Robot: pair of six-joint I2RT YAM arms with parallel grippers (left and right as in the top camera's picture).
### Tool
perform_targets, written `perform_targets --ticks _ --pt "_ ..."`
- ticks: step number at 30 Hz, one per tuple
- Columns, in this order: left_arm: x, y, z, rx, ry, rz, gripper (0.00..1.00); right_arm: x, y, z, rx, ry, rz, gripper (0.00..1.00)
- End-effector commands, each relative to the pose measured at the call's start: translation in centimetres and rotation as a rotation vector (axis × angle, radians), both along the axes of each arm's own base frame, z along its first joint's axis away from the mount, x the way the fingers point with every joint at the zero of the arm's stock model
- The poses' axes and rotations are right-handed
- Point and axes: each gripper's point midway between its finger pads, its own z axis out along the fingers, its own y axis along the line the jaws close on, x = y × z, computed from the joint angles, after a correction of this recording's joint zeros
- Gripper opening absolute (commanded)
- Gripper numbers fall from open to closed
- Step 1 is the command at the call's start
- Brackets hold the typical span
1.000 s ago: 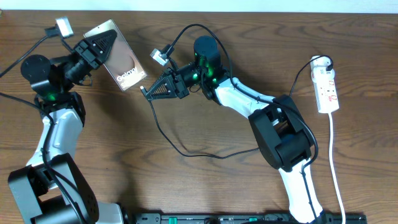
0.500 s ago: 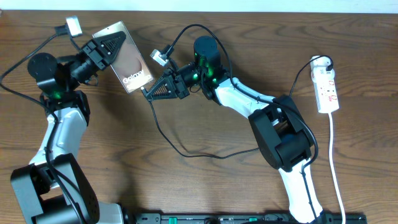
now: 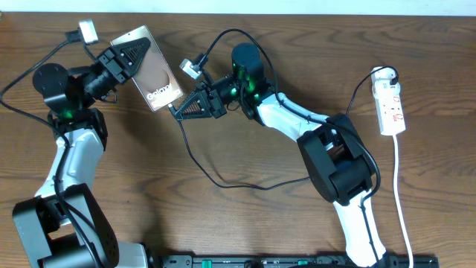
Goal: Plug charger to phone and switch on socket
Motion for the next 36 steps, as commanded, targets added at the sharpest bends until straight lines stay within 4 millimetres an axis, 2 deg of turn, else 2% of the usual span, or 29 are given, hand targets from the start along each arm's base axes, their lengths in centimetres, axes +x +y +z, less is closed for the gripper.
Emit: perform_targets --ticks 1,36 --pt "-0.32 -0.36 1.28 -0.006 -0.014 -0.028 0.08 -0.11 0.42 0.61 0.013 -0.020 -0.004 0.01" --pt "-0.79 -0.78 1.17 0.042 -0.057 -0.060 0.07 -0.07 0.44 0.61 0.013 -0.020 -0.006 0.01"
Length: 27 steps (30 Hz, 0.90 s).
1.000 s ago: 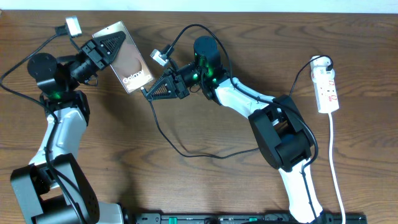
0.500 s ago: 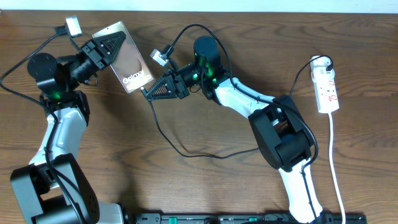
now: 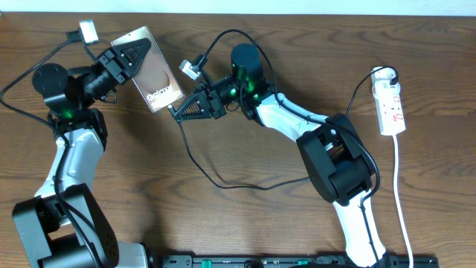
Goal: Plug charger to phone and switch on socket
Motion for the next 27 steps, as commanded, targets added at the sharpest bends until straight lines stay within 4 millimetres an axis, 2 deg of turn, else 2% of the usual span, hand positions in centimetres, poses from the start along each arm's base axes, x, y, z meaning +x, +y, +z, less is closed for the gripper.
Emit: perform_targets --ticks 1,20,27 --pt "-0.5 -0.5 1.2 0.033 -0.052 -0.039 0.08 0.1 0.4 0.6 0.014 -0.021 -0.011 0.01" --pt "-1.0 -0.9 1.1 0.033 -0.043 -0.074 0.07 0.4 0.6 0.7 0.014 -0.020 -0.035 0.01" --pt "-0.9 -0.9 1.1 0.033 -0.043 -0.072 0.08 0.4 0.6 1.8 0.034 -0.031 -0.038 0.01"
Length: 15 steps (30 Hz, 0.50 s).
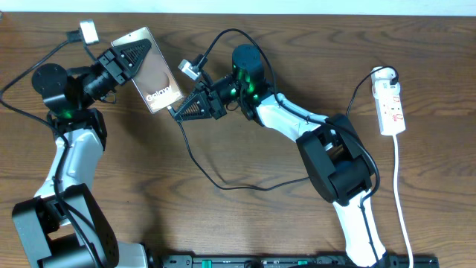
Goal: Plug charger to phone and switch on socket
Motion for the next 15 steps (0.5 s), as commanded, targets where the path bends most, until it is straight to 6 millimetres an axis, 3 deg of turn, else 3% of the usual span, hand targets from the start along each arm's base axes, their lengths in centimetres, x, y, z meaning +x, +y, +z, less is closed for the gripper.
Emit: perform_targets --ticks 1,15 --pt "-0.74 -0.79 1.09 0.027 -0.039 -0.059 0.07 0.66 0.71 1.32 0.015 -0.002 -0.053 0.01" --pt "-0.65 -0.72 1.12 0.004 -0.014 -0.055 0.07 1.59 1.18 1.54 0.006 0.036 -0.114 0.01"
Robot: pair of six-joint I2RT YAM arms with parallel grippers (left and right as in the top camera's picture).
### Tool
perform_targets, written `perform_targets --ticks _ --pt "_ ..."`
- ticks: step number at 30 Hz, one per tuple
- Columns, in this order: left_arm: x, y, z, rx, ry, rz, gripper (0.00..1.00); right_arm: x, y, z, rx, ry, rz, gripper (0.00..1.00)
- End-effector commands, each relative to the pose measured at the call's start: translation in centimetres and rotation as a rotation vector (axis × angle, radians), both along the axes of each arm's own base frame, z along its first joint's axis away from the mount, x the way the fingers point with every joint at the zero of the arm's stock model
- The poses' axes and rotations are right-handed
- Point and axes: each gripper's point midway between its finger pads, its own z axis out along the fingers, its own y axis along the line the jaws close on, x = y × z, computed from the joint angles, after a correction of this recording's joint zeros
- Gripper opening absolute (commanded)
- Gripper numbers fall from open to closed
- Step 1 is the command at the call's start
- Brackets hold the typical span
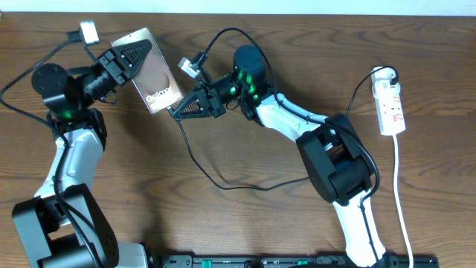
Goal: Plug charger to phone and switch on socket
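A phone (158, 77) with a brownish screen is held tilted above the table at upper left. My left gripper (132, 56) is shut on its upper end. My right gripper (177, 112) sits right at the phone's lower end, shut on the plug end of the black charger cable (223, 184). The plug itself is hidden between the fingers and the phone's edge. The cable loops down across the table and back toward the right arm. The white socket strip (392, 104) lies at the far right, apart from both grippers.
A white lead (401, 201) runs from the socket strip down the right side to the front edge. The right arm's base (342, 175) stands at centre right and the left arm's base (63, 223) at lower left. A black bar (297, 260) lines the front edge.
My right gripper has edged slightly left, closer against the phone's lower end. The phone, the left gripper and the socket strip have not moved.
At every earlier moment my left gripper held the phone tilted at upper left, and my right gripper held the cable's plug end just off the phone's lower edge. Only small shifts of the right gripper show, and now it sits tight against that edge.
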Motion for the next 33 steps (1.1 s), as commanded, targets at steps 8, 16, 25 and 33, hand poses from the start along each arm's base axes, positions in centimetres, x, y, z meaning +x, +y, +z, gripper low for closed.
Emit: perform_targets --ticks 8,16,25,33 --pt "-0.5 -0.6 1.2 0.005 -0.018 -0.044 0.07 2.6 1.6 1.3 0.012 0.043 -0.174 0.01" --pt "-0.5 -0.6 1.1 0.005 -0.017 -0.044 0.07 3.3 1.9 1.4 0.010 0.066 -0.217 0.01" --pt "-0.2 -0.3 1.2 0.004 -0.024 -0.017 0.08 2.7 1.6 1.3 0.005 0.061 -0.182 0.02" --pt "-0.1 0.3 1.2 0.024 -0.046 -0.002 0.07 2.3 1.5 1.3 0.007 0.046 -0.154 0.40"
